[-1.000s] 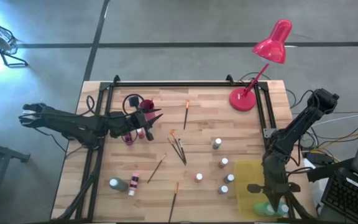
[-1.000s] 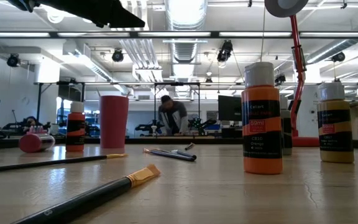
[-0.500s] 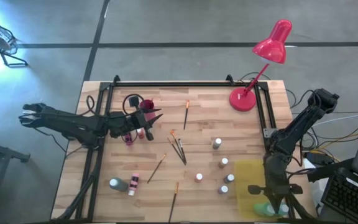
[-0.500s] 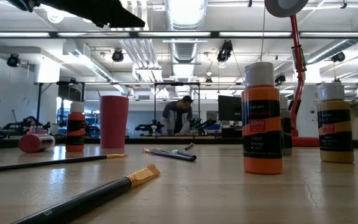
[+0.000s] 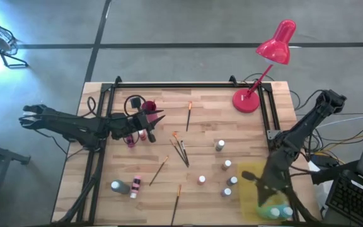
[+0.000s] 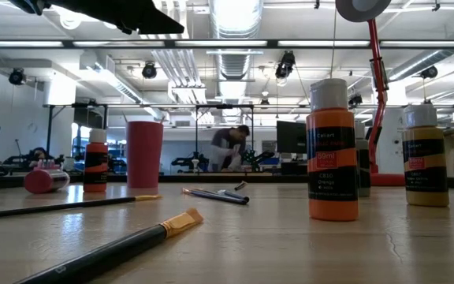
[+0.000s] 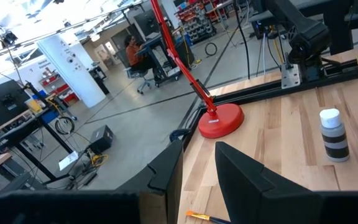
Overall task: Pick & Place Paint Supplies
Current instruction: Put the black paint brush into the pink cup
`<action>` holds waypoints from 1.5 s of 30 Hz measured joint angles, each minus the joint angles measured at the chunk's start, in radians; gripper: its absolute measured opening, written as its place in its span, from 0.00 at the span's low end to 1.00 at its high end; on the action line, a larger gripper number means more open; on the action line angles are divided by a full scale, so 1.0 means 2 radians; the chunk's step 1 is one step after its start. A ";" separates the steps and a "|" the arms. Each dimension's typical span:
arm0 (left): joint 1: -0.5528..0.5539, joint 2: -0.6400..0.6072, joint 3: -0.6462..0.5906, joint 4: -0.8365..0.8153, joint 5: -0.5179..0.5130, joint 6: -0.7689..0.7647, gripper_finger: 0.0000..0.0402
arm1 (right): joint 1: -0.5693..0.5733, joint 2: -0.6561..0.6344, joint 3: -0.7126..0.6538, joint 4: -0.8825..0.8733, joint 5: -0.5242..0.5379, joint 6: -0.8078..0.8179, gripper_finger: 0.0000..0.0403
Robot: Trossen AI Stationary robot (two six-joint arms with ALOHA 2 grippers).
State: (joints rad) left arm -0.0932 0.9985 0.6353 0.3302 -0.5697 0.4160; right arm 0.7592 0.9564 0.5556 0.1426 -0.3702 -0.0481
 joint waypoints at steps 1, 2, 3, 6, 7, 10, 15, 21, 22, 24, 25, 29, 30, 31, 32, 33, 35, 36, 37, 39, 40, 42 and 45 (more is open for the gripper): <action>0.000 0.000 0.000 0.000 0.000 0.000 0.25 | -0.004 0.001 0.004 -0.006 0.021 0.006 0.02; 0.000 0.000 0.000 0.000 0.000 0.000 0.25 | -0.008 0.002 0.008 -0.009 0.041 0.011 0.02; 0.000 0.000 0.000 0.000 0.000 0.000 0.25 | -0.013 0.004 0.013 -0.009 0.060 0.015 0.02; 0.000 0.000 0.000 -0.001 0.000 0.000 0.25 | -0.026 0.005 0.029 -0.009 0.093 0.030 0.02; 0.000 0.000 0.000 0.000 0.000 0.000 0.25 | -0.032 0.005 0.033 -0.009 0.104 0.034 0.02; 0.000 0.000 0.000 -0.001 0.000 0.001 0.25 | -0.046 0.004 0.047 -0.016 0.147 0.055 0.02; 0.000 0.000 0.000 -0.001 0.000 0.001 0.25 | -0.067 0.007 0.084 -0.073 0.254 0.104 0.02; 0.000 0.000 0.000 -0.002 0.000 0.001 0.25 | -0.100 0.007 0.124 -0.145 0.360 0.141 0.02; 0.000 0.000 0.000 -0.002 0.000 0.001 0.25 | -0.106 0.007 0.127 -0.147 0.370 0.140 0.02; 0.000 0.000 0.000 -0.002 0.000 0.001 0.25 | -0.119 0.007 0.132 -0.147 0.393 0.140 0.02; 0.000 0.000 0.000 -0.002 0.000 0.001 0.25 | -0.125 0.007 0.133 -0.147 0.407 0.142 0.02; 0.000 0.000 0.000 -0.004 0.000 0.001 0.25 | -0.150 0.007 0.136 -0.149 0.466 0.150 0.02; 0.000 0.000 0.000 -0.005 0.000 0.003 0.25 | -0.158 0.007 0.138 -0.148 0.474 0.151 0.02; 0.000 0.000 0.000 -0.006 0.000 0.006 0.25 | -0.168 0.006 0.138 -0.148 0.478 0.152 0.02; 0.000 0.000 0.000 -0.006 0.000 0.013 0.25 | -0.179 0.006 0.140 -0.152 0.482 0.158 0.02; 0.000 0.000 0.000 -0.006 0.000 0.021 0.25 | -0.192 0.006 0.142 -0.159 0.483 0.169 0.02; 0.000 0.000 0.000 -0.005 0.000 0.032 0.25 | -0.216 0.006 0.144 -0.174 0.486 0.197 0.02; 0.000 0.000 0.000 -0.005 0.000 0.035 0.25 | -0.227 0.006 0.144 -0.181 0.487 0.210 0.02; 0.000 0.000 0.000 -0.005 0.000 0.035 0.25 | -0.236 0.006 0.144 -0.189 0.487 0.219 0.02; 0.000 0.000 0.000 -0.004 0.000 0.031 0.25 | -0.252 0.007 0.144 -0.204 0.487 0.224 0.02; 0.000 0.000 0.000 -0.004 0.003 0.030 0.25 | -0.259 0.007 0.144 -0.209 0.487 0.224 0.02; 0.000 0.000 0.000 -0.004 0.005 0.028 0.25 | -0.273 0.007 0.144 -0.220 0.487 0.228 0.02; 0.000 0.000 0.000 -0.011 0.006 0.024 0.25 | -0.293 0.007 0.144 -0.232 0.488 0.245 0.02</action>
State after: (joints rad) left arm -0.0929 0.9981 0.6351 0.3084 -0.5587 0.4630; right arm 0.1739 0.9699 0.8427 -0.3223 0.6065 0.4412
